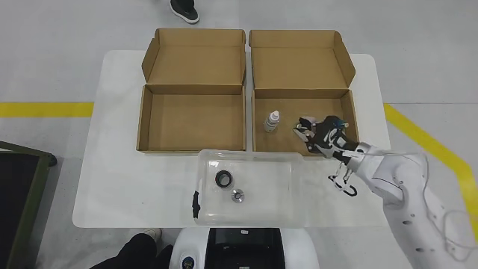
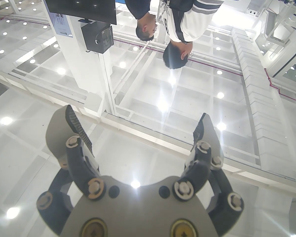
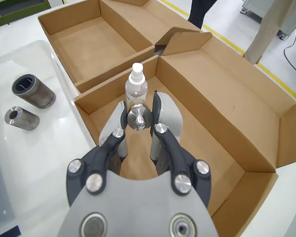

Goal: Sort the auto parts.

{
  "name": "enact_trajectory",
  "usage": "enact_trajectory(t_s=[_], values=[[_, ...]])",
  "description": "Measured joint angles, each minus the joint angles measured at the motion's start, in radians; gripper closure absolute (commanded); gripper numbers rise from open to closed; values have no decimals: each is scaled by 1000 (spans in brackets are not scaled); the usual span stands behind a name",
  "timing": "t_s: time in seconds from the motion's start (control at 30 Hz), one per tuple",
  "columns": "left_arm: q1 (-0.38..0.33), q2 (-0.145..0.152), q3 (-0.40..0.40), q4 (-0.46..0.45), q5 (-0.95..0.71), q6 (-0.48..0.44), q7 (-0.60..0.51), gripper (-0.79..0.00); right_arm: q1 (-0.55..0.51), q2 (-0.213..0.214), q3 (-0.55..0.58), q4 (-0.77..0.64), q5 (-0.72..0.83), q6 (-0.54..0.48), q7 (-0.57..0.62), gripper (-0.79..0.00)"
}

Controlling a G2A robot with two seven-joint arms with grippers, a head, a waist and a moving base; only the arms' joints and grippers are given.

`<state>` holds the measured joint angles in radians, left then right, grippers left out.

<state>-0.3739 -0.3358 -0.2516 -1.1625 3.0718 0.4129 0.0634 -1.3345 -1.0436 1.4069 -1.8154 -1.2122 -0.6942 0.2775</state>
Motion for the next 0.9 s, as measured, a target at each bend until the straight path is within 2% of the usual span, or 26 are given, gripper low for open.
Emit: enact_trajectory(t_s=[0.47, 0.9], values=[[0, 0, 0, 0, 0, 0, 0, -785, 118, -4, -94, 65, -53, -13, 165, 0], [0, 0, 0, 0, 0, 0, 0, -785, 245, -16, -187, 190, -45, -16, 276, 0]])
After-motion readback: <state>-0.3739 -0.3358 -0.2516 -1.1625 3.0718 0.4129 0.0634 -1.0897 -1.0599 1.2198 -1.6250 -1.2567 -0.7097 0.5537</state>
